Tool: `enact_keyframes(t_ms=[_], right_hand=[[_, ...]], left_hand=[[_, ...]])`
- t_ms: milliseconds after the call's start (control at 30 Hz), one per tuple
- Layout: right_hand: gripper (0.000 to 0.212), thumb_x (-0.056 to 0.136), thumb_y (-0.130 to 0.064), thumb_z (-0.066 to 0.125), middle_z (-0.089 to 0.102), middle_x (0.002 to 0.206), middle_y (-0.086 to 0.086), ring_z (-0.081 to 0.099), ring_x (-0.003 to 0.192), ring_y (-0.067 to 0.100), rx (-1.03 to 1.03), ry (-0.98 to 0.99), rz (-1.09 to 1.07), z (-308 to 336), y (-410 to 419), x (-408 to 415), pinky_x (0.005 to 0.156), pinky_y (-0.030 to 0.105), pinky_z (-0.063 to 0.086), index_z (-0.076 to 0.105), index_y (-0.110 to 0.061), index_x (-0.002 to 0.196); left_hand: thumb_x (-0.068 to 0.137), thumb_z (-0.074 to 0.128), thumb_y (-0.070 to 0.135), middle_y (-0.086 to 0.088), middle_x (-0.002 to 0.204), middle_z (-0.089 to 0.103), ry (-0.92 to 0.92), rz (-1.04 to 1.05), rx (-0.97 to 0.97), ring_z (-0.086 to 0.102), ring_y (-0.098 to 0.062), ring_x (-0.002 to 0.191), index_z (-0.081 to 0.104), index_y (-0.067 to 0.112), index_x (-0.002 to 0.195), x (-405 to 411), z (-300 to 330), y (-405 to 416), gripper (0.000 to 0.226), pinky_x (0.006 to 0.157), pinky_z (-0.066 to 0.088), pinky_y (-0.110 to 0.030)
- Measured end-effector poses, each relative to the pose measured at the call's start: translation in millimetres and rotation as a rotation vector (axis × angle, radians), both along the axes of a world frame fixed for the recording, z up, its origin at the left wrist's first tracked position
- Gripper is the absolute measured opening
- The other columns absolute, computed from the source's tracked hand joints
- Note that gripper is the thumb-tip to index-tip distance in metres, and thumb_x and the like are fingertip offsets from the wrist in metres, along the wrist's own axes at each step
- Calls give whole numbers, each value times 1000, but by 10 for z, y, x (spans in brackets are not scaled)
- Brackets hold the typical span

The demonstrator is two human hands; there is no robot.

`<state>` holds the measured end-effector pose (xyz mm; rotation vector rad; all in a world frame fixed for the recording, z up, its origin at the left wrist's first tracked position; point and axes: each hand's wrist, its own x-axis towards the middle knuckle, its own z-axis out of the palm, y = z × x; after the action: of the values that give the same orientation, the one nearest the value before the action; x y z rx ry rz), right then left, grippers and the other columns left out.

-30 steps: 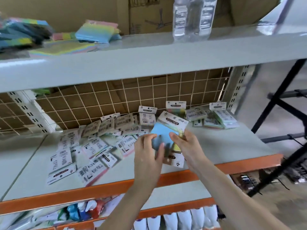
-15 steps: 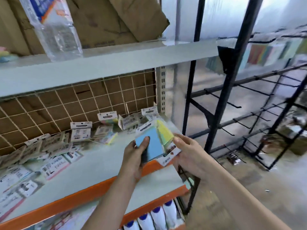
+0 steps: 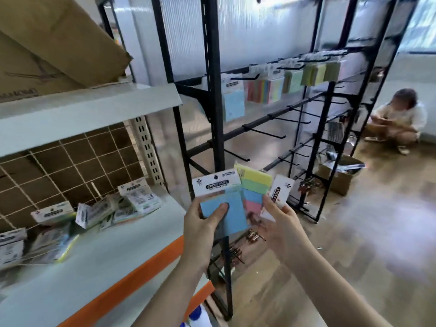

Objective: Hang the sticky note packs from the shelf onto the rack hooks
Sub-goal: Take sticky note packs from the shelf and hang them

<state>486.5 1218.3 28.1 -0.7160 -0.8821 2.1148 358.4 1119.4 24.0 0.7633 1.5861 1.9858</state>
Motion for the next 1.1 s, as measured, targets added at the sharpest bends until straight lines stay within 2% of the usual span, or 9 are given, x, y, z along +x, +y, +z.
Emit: enact_keyframes(t_ms=[133, 200, 300, 433, 533, 600, 733, 833, 1100], right_hand=[[13, 89, -23, 62, 72, 95, 11, 68, 94, 33, 360, -167, -254, 176, 453, 243, 82, 44, 57, 65, -12, 95], [9, 93, -22, 60, 69, 89, 14, 63, 81, 36, 557, -231, -333, 292, 691, 324, 75, 53, 52, 66, -17, 89], [13, 95, -16, 58, 67, 75, -3, 61, 69, 19, 720, -235, -445, 438, 1067, 392, 60, 38, 53, 65, -19, 85], [30, 100, -13, 48, 54, 67, -13, 48, 64, 9, 774, -247, -489, 553, 1615, 366, 56, 26, 43, 63, -24, 77], [40, 101, -17, 43, 46, 58, -14, 42, 57, 11, 649, -198, -420, 654, 1918, 257, 53, 28, 42, 58, -25, 66], [39, 99, -32, 47, 46, 57, -9, 45, 52, 11, 625, -224, -334, 744, 2055, 137, 50, 26, 44, 57, -28, 62], [45, 75, -68, 51, 50, 61, -5, 48, 56, 11, 859, -364, -114, 1003, 2311, -142, 54, 24, 39, 64, -24, 75], [26, 78, -61, 53, 57, 59, -17, 52, 55, 0, 972, -363, 25, 1159, 2472, -346, 52, 13, 40, 67, -39, 72], [17, 84, -46, 64, 59, 61, -21, 52, 55, -5, 995, -107, 160, 1288, 2761, -678, 50, 9, 38, 67, -40, 68]], left_hand=[[77, 73, 26, 20, 89, 70, 130, -1, 33, 66, 1, 81, 60, 28, 98, 157, 176, 383, 25, 63, 50, -12], [77, 71, 33, 21, 92, 68, 167, 15, 56, 63, 5, 84, 58, 30, 101, 221, 277, 582, 28, 62, 47, -7], [71, 64, 50, 20, 94, 66, 178, 38, 70, 61, 7, 87, 56, 39, 100, 248, 426, 891, 32, 64, 47, -8], [76, 65, 52, 16, 100, 65, 185, 27, 116, 62, -1, 93, 57, 40, 101, 160, 591, 1359, 29, 80, 49, -28], [84, 66, 43, 17, 104, 65, 244, 63, 160, 61, -2, 99, 57, 41, 105, 85, 690, 1670, 23, 86, 49, -29], [88, 66, 33, 18, 104, 65, 274, 67, 175, 61, -3, 100, 57, 41, 104, 46, 750, 1846, 20, 84, 49, -23], [89, 64, 24, 23, 103, 65, 351, 15, 174, 60, 4, 95, 58, 49, 101, -23, 868, 2133, 28, 69, 47, -8], [87, 65, 22, 26, 105, 65, 407, 21, 172, 60, 7, 97, 58, 37, 112, -77, 907, 2291, 30, 72, 44, -3], [86, 60, 39, 21, 99, 68, 428, 143, 185, 62, 4, 94, 61, 30, 107, -201, 1076, 2459, 23, 74, 46, -6]])
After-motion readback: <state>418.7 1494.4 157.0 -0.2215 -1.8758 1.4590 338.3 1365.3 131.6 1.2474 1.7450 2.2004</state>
